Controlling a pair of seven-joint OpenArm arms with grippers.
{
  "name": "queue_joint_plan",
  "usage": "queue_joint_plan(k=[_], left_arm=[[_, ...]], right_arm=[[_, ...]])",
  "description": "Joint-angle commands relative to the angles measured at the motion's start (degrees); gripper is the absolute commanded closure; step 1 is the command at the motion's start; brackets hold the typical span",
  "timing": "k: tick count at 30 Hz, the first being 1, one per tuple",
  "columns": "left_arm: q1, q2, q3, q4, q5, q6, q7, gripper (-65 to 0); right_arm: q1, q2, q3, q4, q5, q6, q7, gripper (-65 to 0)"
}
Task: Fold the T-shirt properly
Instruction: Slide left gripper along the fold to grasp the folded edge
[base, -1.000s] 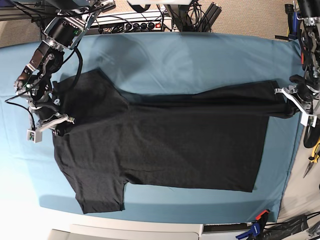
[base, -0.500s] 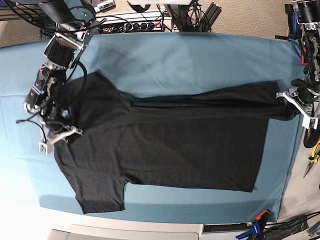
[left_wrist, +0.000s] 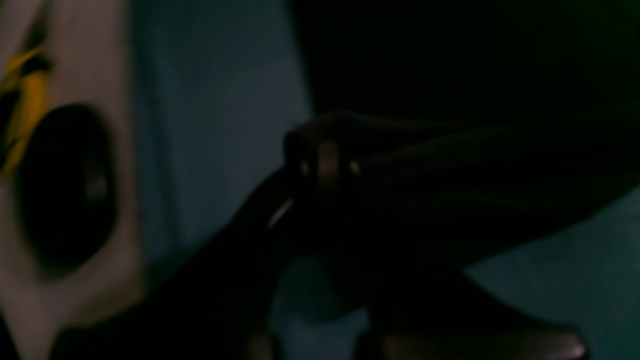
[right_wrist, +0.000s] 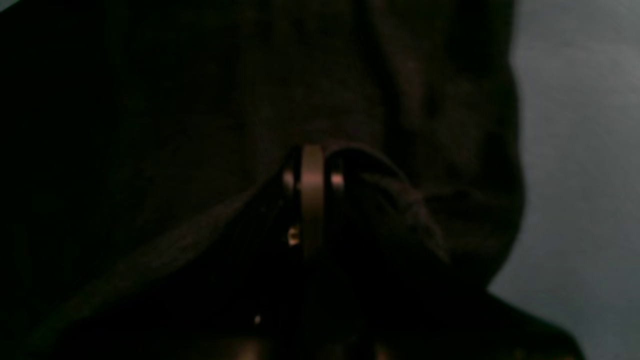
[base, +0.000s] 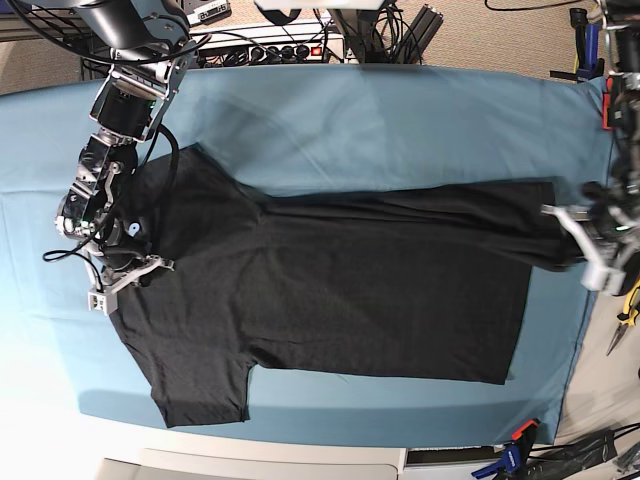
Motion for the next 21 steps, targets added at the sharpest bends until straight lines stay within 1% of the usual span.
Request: queue_joint_plan(k=[1,3,6,8,11,13,19,21], left_arm=[[-1.6,-1.2,0.9,0.8,0.6,0.0,-1.4,0.0],[-3.0,-1.2,3.7,0.8,3.0,0.3,-2.0,0.0],[-4.2,-1.3,5.4,0.8,5.3,2.4,-2.9,0.0],[-4.6,-1.3,5.5,0.8,5.4,3.3,-3.1,0.0],[-4.9,-1.3,5.5,0.8,5.1,3.2,-4.3,0.0],[-4.9,-1.3,5.5,0.8,3.8,3.2,-5.2,0.0],[-5.8,-1.3,5.5,0.8,3.5,3.2,-5.4,0.0],[-6.1,-1.2,5.5,0.8,3.5,3.2,-5.6,0.0]], right_arm=[[1.6,0.8,0.0,1.0,0.1,-0.4,1.8,0.0],[1.6,0.8,0.0,1.0,-0.2,-0.4,2.1,0.0],[1.6,1.1,-0.2,1.0,-0.3,-0.4,3.0,0.0],[1.6,1.4,-0.3,1.0,-0.7,-0.4,3.5,0.0],[1.6,1.8,-0.3,1.0,-0.7,-0.4,3.5,0.0],[1.6,2.0,-0.3,1.0,-0.7,-0.4,3.5,0.0],[1.6,2.1,-0.3,1.0,-0.7,-0.5,3.3,0.0],[1.6,2.0,-0.3,1.0,-1.5,-2.8,3.2,0.0]])
